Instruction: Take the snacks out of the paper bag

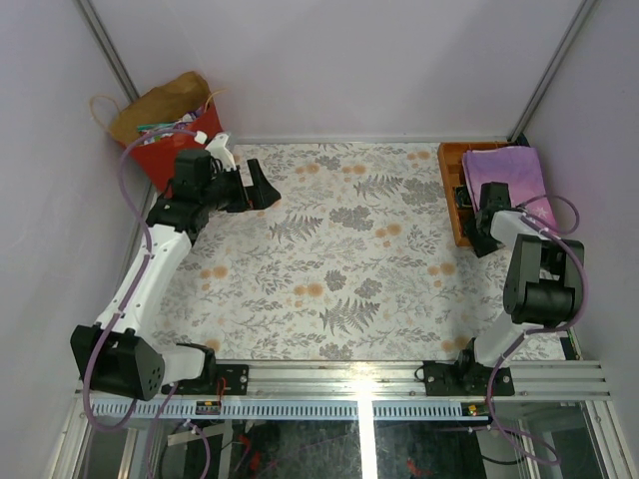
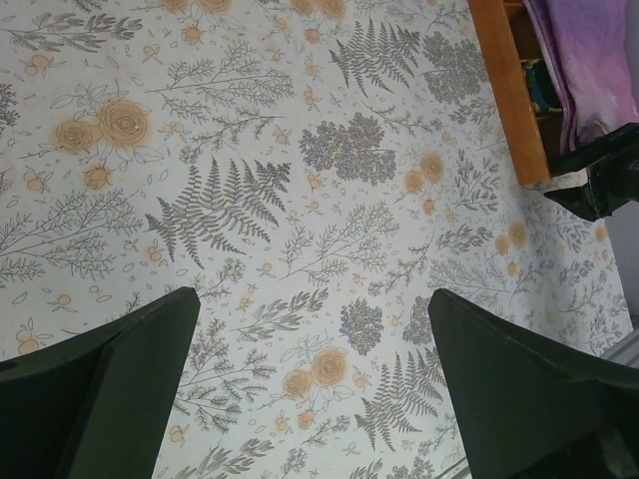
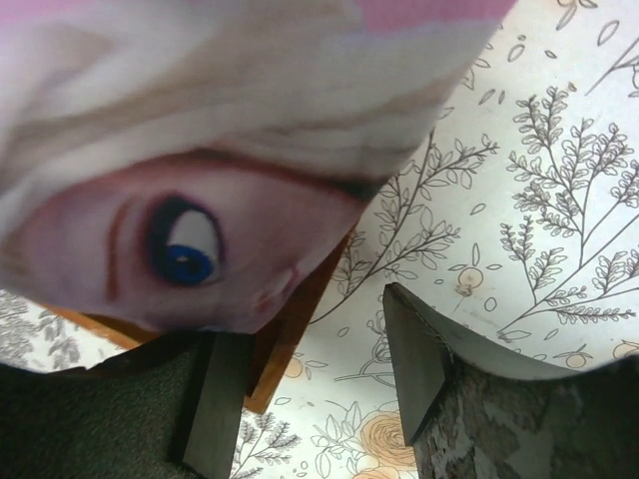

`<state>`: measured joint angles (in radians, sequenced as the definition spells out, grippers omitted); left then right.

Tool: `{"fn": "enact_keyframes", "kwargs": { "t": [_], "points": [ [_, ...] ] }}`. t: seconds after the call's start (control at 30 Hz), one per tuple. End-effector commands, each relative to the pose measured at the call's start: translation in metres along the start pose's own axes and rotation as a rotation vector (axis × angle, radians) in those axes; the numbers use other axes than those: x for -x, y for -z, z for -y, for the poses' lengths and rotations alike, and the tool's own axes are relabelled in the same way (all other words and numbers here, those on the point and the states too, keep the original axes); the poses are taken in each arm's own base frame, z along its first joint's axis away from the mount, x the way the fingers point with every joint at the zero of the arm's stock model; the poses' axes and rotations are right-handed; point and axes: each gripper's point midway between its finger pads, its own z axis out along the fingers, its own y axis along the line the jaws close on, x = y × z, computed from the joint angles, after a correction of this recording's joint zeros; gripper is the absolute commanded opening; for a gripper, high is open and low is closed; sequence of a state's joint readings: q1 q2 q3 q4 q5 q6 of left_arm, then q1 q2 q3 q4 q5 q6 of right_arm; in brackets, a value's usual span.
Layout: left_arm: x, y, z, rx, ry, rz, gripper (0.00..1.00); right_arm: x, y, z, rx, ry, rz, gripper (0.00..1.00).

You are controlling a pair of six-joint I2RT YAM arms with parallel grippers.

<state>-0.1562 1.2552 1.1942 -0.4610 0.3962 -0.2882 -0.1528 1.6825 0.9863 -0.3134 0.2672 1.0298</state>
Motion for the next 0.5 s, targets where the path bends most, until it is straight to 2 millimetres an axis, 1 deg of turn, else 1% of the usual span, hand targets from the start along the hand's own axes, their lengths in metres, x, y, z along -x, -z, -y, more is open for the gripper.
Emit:
{"fn": "enact_keyframes", "kwargs": {
  "t": [0.0, 0.07, 0.13, 0.17, 0.3, 0.37, 0.47],
  "points": [
    [0.003, -0.006, -0.002, -0.003, -0.020, 0.007, 1.00, -0.002, -0.002, 0.004, -0.038, -0.019, -0.014, 0.61],
    [0.003, -0.007, -0.002, -0.002, -0.018, 0.005, 1.00, -0.004, -0.006, 0.009, -0.055, -0.015, -0.015, 0.60],
    [0.003, -0.009, -0.003, 0.000, -0.016, 0.001, 1.00, -0.006, -0.010, 0.009, -0.062, -0.009, -0.022, 0.57],
    [0.003, -0.009, -0.003, 0.000, -0.015, 0.001, 1.00, -0.007, -0.011, 0.008, -0.058, -0.008, -0.029, 0.53],
    [0.002, -0.010, -0.005, 0.004, -0.011, -0.003, 1.00, -0.008, -0.015, 0.000, -0.039, -0.010, -0.042, 0.33],
    [0.003, -0.010, -0.005, 0.007, -0.011, 0.000, 1.00, -0.007, -0.016, -0.003, -0.035, -0.010, -0.044, 0.27],
    [0.003, -0.009, -0.006, 0.013, -0.012, 0.003, 1.00, -0.007, -0.018, -0.007, -0.028, -0.012, -0.050, 0.27]
  ]
}}
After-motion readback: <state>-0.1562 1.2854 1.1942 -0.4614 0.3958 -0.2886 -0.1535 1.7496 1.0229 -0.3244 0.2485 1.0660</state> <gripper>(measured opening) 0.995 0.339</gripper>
